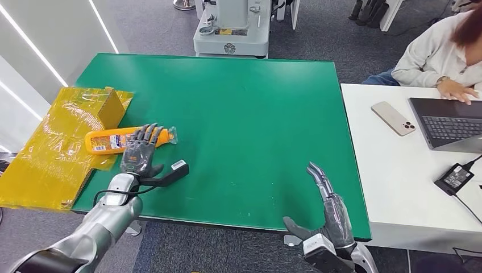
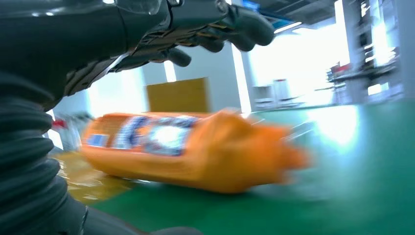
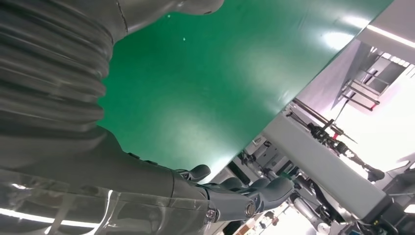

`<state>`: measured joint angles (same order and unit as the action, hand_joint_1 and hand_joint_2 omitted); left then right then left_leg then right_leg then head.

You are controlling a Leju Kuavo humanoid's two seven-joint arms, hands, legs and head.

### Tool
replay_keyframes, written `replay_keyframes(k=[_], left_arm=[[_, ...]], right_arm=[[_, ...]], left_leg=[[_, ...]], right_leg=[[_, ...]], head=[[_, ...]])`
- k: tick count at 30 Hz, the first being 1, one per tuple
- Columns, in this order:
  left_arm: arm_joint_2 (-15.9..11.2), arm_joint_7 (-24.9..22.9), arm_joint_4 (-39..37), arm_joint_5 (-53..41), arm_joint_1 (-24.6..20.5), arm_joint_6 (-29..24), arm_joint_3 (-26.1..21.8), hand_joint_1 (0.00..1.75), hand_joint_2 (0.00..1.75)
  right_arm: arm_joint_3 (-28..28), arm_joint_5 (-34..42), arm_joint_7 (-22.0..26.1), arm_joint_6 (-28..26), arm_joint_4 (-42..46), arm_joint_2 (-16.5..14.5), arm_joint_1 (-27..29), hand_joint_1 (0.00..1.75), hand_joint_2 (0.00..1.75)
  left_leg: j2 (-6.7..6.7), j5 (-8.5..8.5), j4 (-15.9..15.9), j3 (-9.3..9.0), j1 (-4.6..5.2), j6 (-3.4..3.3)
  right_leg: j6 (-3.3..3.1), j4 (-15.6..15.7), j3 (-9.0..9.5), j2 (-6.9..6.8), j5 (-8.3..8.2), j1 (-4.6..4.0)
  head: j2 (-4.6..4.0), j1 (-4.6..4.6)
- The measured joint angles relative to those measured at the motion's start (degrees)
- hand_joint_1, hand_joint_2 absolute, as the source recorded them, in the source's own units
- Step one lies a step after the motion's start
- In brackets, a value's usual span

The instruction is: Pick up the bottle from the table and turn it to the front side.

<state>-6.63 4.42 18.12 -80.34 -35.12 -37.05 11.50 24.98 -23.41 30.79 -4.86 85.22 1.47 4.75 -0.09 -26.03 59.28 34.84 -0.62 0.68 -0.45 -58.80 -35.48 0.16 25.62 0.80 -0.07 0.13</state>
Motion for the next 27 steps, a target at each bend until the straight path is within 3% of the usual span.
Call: replay_keyframes(k=[3, 5, 6, 10, 16, 21, 27], left_arm=[[8.43, 24.47, 9.91, 9.0, 4.36, -1.31, -8.71, 0.0, 1.75], [13.39, 32.35, 12.92, 18.4, 5.5, -0.89, -11.61, 0.0, 1.75], [15.5, 34.03, 14.62, 24.07, 6.3, -0.18, -12.06, 0.0, 1.75], [20.21, 34.47, 22.97, 43.12, 10.89, 4.28, -8.94, 0.0, 1.75], [22.54, 34.79, 34.26, 61.76, 17.51, 13.99, -1.55, 0.0, 1.75], [22.44, 32.25, 40.41, 67.5, 20.49, 18.46, 4.38, 0.0, 1.75], [21.7, 31.56, 42.22, 70.43, 21.24, 21.2, 5.24, 0.0, 1.75]], right_arm=[[-0.87, 1.13, 0.1, 0.24, 0.49, -1.26, -0.84, 0.0, 1.75], [-1.89, 2.13, 0.38, 0.63, 0.75, -2.32, -1.65, 0.0, 1.75], [-2.43, 2.65, 0.51, 0.82, 0.99, -2.82, -1.89, 0.0, 1.75], [-4.31, 4.33, 1.02, 1.01, 2.09, -4.21, -2.07, 0.0, 1.75], [-6.76, 7.64, 1.21, 1.74, 3.36, -5.62, -1.45, 0.0, 1.75], [-9.11, 9.63, 2.05, 3.8, 4.96, -6.3, 0.16, 0.0, 1.75], [-10.86, 10.54, 3.72, 3.69, 6.03, -6.74, 1.83, 0.0, 1.75]], left_leg=[[-0.17, -0.01, 0.04, 0.09, 0.04, -0.02], [-0.1, -0.03, 0.05, 0.07, 0.08, -0.06], [-0.06, -0.06, 0.06, 0.06, 0.09, -0.1], [-0.09, -0.12, 0.09, 0.05, 0.08, -0.2], [-0.06, -0.13, 0.05, 0.03, 0.05, -0.2], [-0.1, -0.14, 0.02, 0.06, 0.05, -0.2], [-0.09, -0.13, 0.02, 0.04, 0.06, -0.2]], right_leg=[[0.04, 0.05, 0.03, -0.17, 0.0, 0.06], [0.06, 0.07, 0.05, -0.11, -0.02, 0.1], [0.06, 0.08, 0.06, -0.06, -0.03, 0.12], [0.08, 0.1, 0.06, -0.12, -0.01, 0.12], [0.08, 0.1, 0.04, -0.06, 0.04, 0.1], [0.12, 0.1, 0.05, -0.09, 0.09, 0.08], [0.12, 0.09, 0.06, -0.09, 0.08, 0.08]], head=[[0.0, 0.02], [0.0, 0.03], [0.0, 0.02], [0.0, 0.01], [0.0, 0.0], [0.0, 0.01], [0.0, 0.01]])
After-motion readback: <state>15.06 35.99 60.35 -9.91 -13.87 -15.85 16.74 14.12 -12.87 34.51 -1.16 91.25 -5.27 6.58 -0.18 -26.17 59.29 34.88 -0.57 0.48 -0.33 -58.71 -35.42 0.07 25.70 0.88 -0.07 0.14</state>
